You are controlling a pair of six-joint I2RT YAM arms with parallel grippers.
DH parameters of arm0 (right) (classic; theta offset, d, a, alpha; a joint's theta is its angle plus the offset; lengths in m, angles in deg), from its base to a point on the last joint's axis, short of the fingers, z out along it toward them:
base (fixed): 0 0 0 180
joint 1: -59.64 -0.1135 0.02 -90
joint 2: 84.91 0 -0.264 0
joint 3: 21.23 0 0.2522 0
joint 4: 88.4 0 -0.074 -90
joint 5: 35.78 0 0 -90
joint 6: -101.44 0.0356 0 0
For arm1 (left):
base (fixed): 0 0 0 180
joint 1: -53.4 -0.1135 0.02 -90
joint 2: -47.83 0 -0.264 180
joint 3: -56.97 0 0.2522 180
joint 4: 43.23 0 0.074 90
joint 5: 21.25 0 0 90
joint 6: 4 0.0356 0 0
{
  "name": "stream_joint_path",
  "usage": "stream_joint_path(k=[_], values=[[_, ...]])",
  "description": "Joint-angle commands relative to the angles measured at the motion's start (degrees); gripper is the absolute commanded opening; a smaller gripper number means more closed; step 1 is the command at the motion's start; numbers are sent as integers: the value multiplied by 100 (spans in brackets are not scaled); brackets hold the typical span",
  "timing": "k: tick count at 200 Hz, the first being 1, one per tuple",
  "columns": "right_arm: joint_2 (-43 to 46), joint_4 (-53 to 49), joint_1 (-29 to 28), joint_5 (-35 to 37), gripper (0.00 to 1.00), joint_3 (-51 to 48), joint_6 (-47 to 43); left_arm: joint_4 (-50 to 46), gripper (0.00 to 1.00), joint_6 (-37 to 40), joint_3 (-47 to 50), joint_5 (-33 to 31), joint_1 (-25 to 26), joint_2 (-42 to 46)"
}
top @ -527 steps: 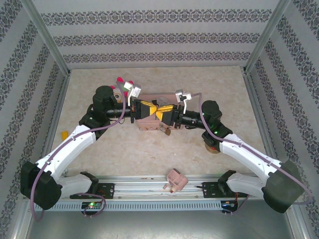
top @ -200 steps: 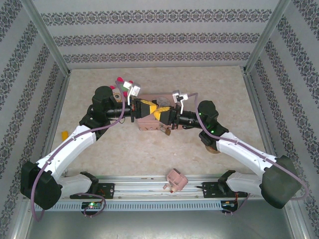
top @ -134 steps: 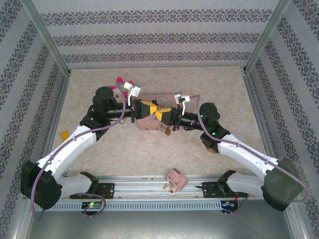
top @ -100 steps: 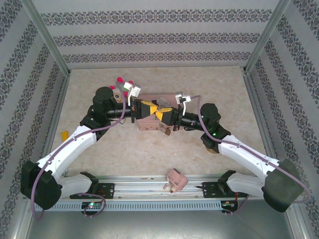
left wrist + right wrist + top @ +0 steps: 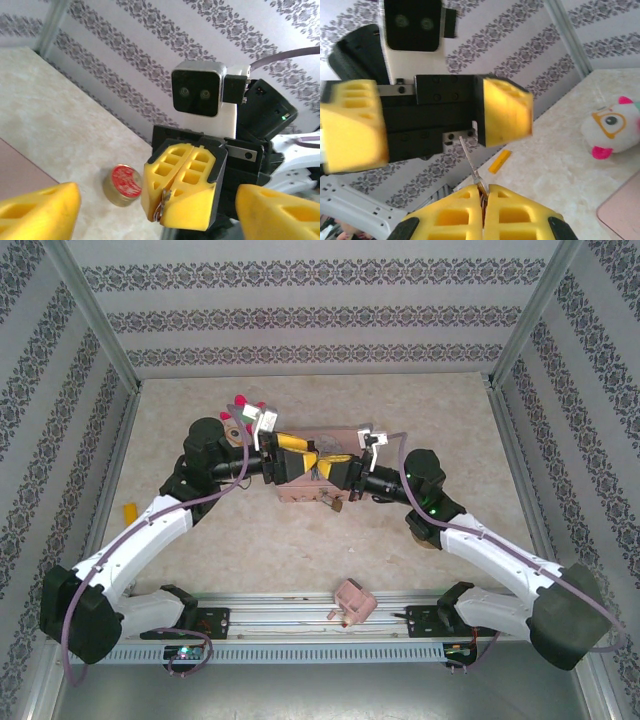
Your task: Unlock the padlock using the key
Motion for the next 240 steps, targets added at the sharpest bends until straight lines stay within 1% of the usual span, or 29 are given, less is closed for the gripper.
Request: stream_joint_path(k=[1,9,32,58,73,91,112,123,132,149,173,194,217,240], values=[[235,-488,65,440,0,-97,-192,52,94,-39,35,-661,21,327],[290,-702,87,555,0,-100,-210,-34,100,-19,51,-880,24,403],[477,-1326,166,887,0,-131,-140,-336,99,44,90,-1560,21,531],[671,-2449,250,1387,0,-58,-60,-682,99,-17,216,-2407,160,489],[772,-3250,263,1678,0,23,-77,-999,99,7,300,-3069,417,411],[911,-4037,260,1999,0,44,-106,-1413,99,20,348,-3974,907,258],[1068,-4532,260,2251,0,-89,-146,-1603,99,-201,491,-4977,1457,23],[1133,-4705,264,2371,0,-177,-151,-1724,100,-415,591,-5425,1698,-133],[1152,-4848,260,2461,0,-218,-158,-1795,99,-650,672,-5687,1830,-303],[1146,-5160,260,2623,0,-238,-193,-1829,94,-1204,867,-5830,1940,-597],[1047,-5486,260,2856,0,-220,-306,-1658,89,-1557,1051,-5877,2100,-1027],[888,-5576,266,3054,0,-220,-377,-1441,87,-1719,1043,-5892,2297,-1501],[644,-5568,269,3235,0,-213,-404,-1369,86,-1833,876,-5926,2385,-2014],[339,-5558,277,3346,0,-154,-456,-1333,83,-1705,577,-5975,2386,-2434]])
